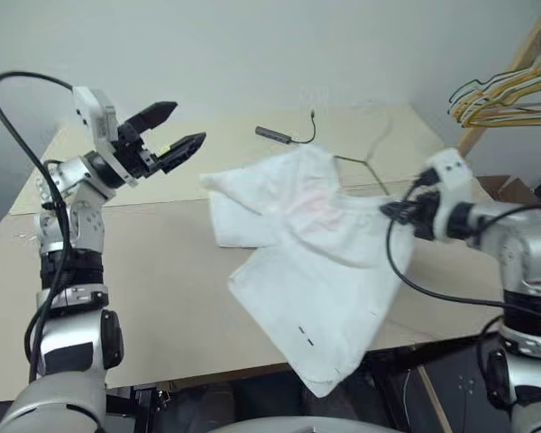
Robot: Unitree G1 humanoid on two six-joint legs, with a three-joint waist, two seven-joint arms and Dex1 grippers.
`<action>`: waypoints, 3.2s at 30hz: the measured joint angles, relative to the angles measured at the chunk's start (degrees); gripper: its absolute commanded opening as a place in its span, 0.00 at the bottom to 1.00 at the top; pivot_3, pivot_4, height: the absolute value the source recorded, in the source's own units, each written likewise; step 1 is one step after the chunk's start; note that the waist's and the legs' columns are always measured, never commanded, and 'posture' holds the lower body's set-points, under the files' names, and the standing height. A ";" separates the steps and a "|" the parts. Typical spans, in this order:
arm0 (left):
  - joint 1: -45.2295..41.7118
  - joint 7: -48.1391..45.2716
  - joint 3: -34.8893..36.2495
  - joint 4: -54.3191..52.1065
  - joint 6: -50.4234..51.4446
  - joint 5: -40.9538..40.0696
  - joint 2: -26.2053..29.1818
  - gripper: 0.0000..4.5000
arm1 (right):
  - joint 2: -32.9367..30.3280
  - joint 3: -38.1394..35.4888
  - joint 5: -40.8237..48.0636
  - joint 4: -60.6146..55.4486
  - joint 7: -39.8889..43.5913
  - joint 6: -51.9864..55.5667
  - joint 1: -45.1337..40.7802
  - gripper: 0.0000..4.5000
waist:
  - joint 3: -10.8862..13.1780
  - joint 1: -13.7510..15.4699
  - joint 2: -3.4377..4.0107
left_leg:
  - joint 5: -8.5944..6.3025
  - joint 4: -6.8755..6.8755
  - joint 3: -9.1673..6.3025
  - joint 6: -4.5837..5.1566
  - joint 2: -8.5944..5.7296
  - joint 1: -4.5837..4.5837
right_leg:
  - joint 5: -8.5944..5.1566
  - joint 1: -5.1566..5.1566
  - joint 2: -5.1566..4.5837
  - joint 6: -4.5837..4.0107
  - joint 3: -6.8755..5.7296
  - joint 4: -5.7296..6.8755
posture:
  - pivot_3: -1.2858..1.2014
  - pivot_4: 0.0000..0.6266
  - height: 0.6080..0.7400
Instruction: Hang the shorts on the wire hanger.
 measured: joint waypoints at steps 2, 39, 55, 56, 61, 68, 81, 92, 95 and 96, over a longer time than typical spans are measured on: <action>0.04 -0.45 0.20 -1.78 1.50 -2.10 -0.14 1.00 | -1.00 -3.43 -0.13 -0.93 -1.91 3.34 0.77 0.02 | -0.01 -1.12 0.02 | 0.00 -0.01 -0.01 0.00 0.00 0.02 | 0.00 0.03 0.02 0.00 -0.01 -0.04 | 0.41 0.00 1.00; 1.21 -11.09 0.93 -8.22 2.60 -9.73 -0.42 1.00 | -0.23 -22.12 -24.22 31.96 -51.87 -0.68 -30.94 0.02 | -0.16 -11.92 0.67 | -0.03 -0.39 0.10 0.04 -0.02 0.76 | -0.11 0.88 0.00 0.16 0.37 -0.44 | 0.41 0.00 1.00; 1.10 -12.51 0.79 -8.70 2.79 -11.24 -0.39 1.00 | -1.20 -20.30 -24.59 38.12 -56.03 -7.50 -27.30 0.36 | -0.16 -11.80 0.67 | -0.03 -0.38 0.21 0.05 -0.02 0.71 | -0.13 0.93 0.00 0.21 0.38 -0.56 | 0.42 0.00 1.00; 1.10 -12.52 0.79 -8.73 2.99 -11.34 -0.39 1.00 | -1.20 -19.76 -24.87 38.22 -56.29 -8.05 -26.87 0.46 | -0.15 -11.80 0.70 | -0.03 -0.39 0.24 0.05 -0.02 0.74 | -0.13 0.93 0.00 0.21 0.41 -0.55 | 0.42 0.00 1.00; 1.10 -12.41 0.81 -8.90 3.09 -11.42 -0.39 1.00 | -0.82 -17.54 -25.71 35.56 -58.22 -11.53 -25.68 0.78 | -0.15 -11.96 0.70 | -0.04 -0.45 0.36 0.05 -0.01 0.89 | -0.15 0.93 0.04 0.23 0.57 -0.48 | 0.42 0.00 1.00; 1.08 -11.84 0.79 -10.20 3.19 -11.28 -0.32 1.00 | 4.31 -13.41 -28.50 18.38 -61.16 -14.30 -20.64 0.99 | -0.15 -11.87 0.70 | -0.05 -0.50 0.54 0.07 0.00 0.94 | -0.16 0.93 0.07 0.29 0.85 -0.46 | 0.43 0.00 1.00; 6.35 -4.41 3.30 -14.57 2.16 -10.74 1.37 1.00 | 0.85 9.72 -31.78 10.67 -44.70 -41.65 -16.34 0.99 | -0.12 -11.92 0.63 | -0.09 -0.85 0.75 0.12 0.03 1.23 | -0.38 1.02 0.14 0.87 1.53 -0.49 | 0.48 0.00 1.00; 34.58 6.52 12.35 -36.61 6.91 -13.12 5.96 1.00 | 1.81 29.89 -24.72 13.22 -8.48 -56.43 -12.32 0.99 | 0.00 -3.13 0.24 | -0.12 -0.88 0.63 0.16 0.11 1.26 | -0.03 0.75 0.09 0.41 1.35 -0.77 | 0.56 0.00 1.00; 44.00 9.83 14.00 -44.44 8.35 -14.69 4.33 1.00 | 2.55 35.02 -24.35 12.51 -0.99 -59.19 -9.55 0.99 | 0.04 1.19 0.17 | -0.16 -0.85 0.71 0.13 0.07 1.18 | 0.01 0.70 -0.03 0.46 1.36 -0.85 | 0.58 0.00 1.00; 45.54 10.42 14.00 -45.60 8.72 -14.76 4.25 1.00 | 2.70 35.98 -23.92 12.38 0.59 -59.73 -9.44 0.99 | 0.06 2.61 0.14 | -0.16 -0.84 0.73 0.13 0.04 1.18 | 0.04 0.70 -0.03 0.46 1.33 -0.86 | 0.58 0.00 1.00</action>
